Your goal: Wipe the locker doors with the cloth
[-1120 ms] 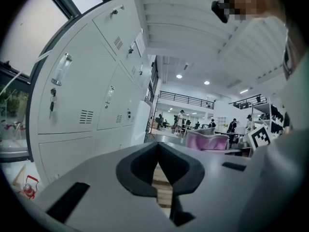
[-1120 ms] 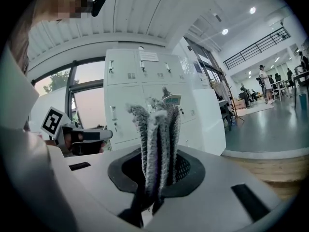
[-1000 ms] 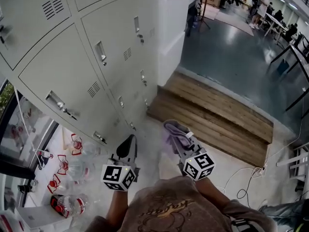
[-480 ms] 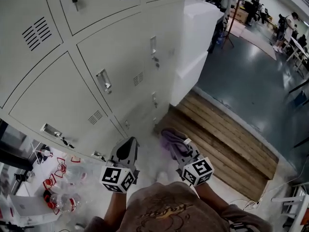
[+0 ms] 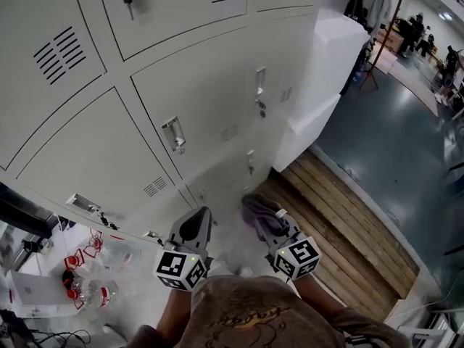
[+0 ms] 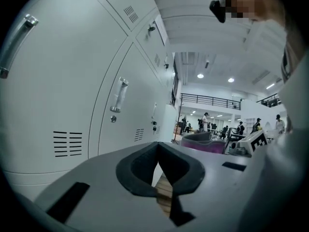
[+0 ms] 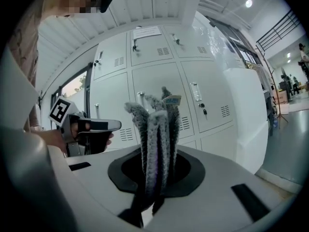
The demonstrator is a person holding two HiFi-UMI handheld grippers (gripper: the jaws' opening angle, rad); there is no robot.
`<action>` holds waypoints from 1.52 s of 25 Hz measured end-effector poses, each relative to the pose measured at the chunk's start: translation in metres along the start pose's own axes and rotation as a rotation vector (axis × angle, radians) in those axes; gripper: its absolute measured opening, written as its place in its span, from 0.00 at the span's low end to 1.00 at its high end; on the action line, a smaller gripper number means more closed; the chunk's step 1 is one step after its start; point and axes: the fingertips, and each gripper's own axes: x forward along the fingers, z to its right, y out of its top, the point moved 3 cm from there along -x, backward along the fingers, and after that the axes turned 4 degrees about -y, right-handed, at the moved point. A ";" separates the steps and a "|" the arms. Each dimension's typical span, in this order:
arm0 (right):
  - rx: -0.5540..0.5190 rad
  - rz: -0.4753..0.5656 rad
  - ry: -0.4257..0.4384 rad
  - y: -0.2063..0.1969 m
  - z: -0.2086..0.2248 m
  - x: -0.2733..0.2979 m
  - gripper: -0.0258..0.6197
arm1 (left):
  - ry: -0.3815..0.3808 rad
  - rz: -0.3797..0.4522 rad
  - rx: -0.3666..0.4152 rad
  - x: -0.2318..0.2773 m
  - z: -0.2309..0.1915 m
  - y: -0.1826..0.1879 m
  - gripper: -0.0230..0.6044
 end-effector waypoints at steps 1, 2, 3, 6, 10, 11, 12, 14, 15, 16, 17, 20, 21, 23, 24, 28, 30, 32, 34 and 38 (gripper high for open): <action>-0.007 0.003 0.005 0.002 0.000 0.005 0.13 | 0.001 0.000 0.001 0.001 -0.003 0.001 0.04; -0.016 0.008 0.007 0.005 0.000 0.010 0.13 | 0.000 0.000 0.002 0.002 -0.007 0.003 0.04; -0.027 0.014 0.007 0.008 0.000 0.015 0.13 | -0.001 -0.001 0.003 0.004 -0.009 0.004 0.04; -0.064 0.031 0.009 0.020 -0.002 0.028 0.13 | -0.011 -0.003 0.006 0.006 -0.016 0.009 0.04; -0.108 0.069 0.038 0.043 -0.009 0.048 0.13 | -0.033 0.003 0.021 0.009 -0.021 0.017 0.04; -0.117 0.082 0.050 0.050 -0.012 0.054 0.13 | -0.036 0.006 0.025 0.010 -0.023 0.019 0.04; -0.130 0.096 0.062 0.057 -0.014 0.059 0.13 | -0.038 0.010 0.026 0.010 -0.024 0.020 0.04; -0.163 0.124 0.079 0.071 -0.017 0.068 0.13 | -0.039 0.017 0.027 0.009 -0.027 0.020 0.04; -0.183 0.137 0.088 0.078 -0.019 0.072 0.13 | -0.039 0.020 0.027 0.009 -0.029 0.020 0.04; -0.208 0.149 0.098 0.086 -0.021 0.077 0.13 | -0.038 0.022 0.025 0.008 -0.030 0.020 0.04; -0.238 0.162 0.109 0.094 -0.024 0.081 0.13 | -0.037 0.023 0.022 0.008 -0.031 0.020 0.04; -0.338 0.220 0.144 0.126 -0.035 0.091 0.13 | -0.041 0.024 0.018 0.005 -0.032 0.019 0.04; -0.370 0.245 0.156 0.138 -0.039 0.094 0.13 | -0.042 0.023 0.016 0.004 -0.032 0.019 0.04; -0.427 0.290 0.172 0.161 -0.046 0.100 0.13 | -0.044 0.021 0.011 0.003 -0.032 0.016 0.04; -0.453 0.308 0.176 0.172 -0.050 0.103 0.13 | -0.045 0.019 0.007 0.002 -0.032 0.015 0.04; -0.515 0.353 0.171 0.213 -0.064 0.114 0.13 | -0.048 0.015 0.001 -0.001 -0.031 0.013 0.04; -0.549 0.390 0.165 0.235 -0.068 0.119 0.13 | -0.046 0.014 -0.003 -0.003 -0.032 0.012 0.04; -0.583 0.434 0.160 0.258 -0.073 0.122 0.13 | -0.044 0.013 -0.006 -0.005 -0.033 0.010 0.04; -0.633 0.473 0.157 0.280 -0.079 0.123 0.13 | -0.040 0.013 -0.008 -0.007 -0.035 0.010 0.04; -0.742 0.526 0.147 0.314 -0.093 0.131 0.13 | -0.035 0.015 -0.011 -0.008 -0.036 0.009 0.04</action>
